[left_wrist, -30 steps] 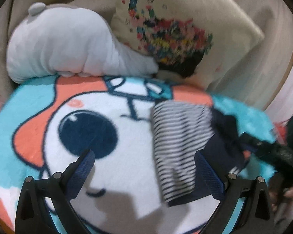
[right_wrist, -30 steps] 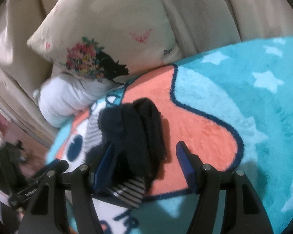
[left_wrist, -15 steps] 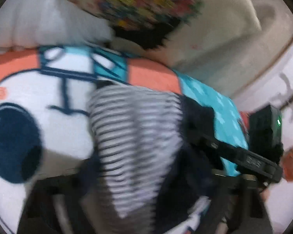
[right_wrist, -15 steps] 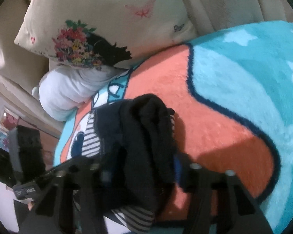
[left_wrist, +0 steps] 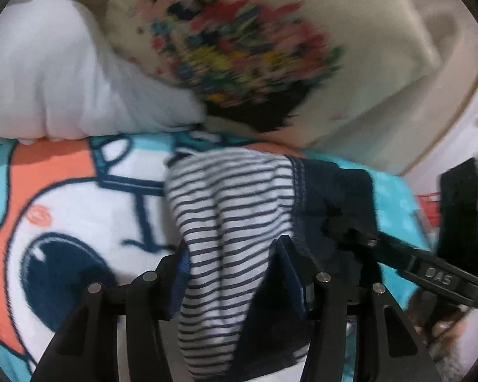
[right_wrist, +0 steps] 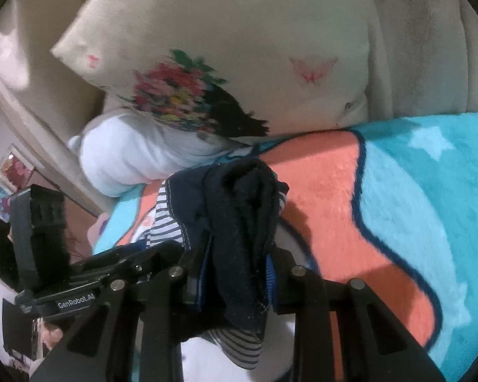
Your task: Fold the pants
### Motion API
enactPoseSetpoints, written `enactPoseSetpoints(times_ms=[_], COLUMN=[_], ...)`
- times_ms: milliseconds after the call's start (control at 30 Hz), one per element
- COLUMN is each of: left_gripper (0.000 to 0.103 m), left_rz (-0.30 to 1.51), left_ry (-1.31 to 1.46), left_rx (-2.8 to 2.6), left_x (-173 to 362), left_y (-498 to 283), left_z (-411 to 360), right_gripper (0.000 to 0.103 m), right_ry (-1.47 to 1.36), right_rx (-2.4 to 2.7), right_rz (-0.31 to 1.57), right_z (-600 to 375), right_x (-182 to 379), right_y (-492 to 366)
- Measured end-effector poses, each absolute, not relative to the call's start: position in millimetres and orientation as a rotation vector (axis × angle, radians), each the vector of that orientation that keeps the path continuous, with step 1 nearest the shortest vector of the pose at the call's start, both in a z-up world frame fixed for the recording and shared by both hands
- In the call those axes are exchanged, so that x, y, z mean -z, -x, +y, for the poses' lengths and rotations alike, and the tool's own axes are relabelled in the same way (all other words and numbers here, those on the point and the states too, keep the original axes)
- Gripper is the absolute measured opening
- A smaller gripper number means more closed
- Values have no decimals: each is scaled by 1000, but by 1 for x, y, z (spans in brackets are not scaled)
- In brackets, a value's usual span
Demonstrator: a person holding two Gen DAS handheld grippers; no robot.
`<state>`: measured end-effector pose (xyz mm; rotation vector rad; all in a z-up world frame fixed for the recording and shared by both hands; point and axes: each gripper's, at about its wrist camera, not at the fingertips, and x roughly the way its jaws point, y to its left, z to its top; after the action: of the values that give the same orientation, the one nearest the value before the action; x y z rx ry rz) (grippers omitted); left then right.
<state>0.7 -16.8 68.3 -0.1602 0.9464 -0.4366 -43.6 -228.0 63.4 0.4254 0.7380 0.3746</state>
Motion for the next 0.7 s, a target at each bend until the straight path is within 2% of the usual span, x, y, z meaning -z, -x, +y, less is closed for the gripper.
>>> enactPoseSetpoints(times_ms=[33,133,200,267,400,467,567,700], left_gripper=[56,56,56,56,56,56,56,56], left_rz=[958,991,994,973,913,897,915,981], left_ry=[129,145,179,193,270,299,275,223], left_rx=[389,366,371,359,392,436,476,460], left_x=[-61,-47,-53,-63,-80,-82,-67,-38], left_y=[-5,-9,-6,1,25,36,45,42], left_z=[-17,-13,-4,6,23,20,1,-24], right_gripper=[29,39,41,42,41,36,35,35], right_ry=[-423,-463,-487,-486,-448,-483,-536,-505], right_rx=[-354,-319,-317,-319,-282,-364,-485,-362], right_rz=[750,791,798,767,591,551,598,710], right_z=[-227,-229,-233,-240,-250,-249,-238,-225], right_x=[-56,-33,-31,-42,-79,-88,-83,-53], right_y=[37,27,27,36,60,63,50,12])
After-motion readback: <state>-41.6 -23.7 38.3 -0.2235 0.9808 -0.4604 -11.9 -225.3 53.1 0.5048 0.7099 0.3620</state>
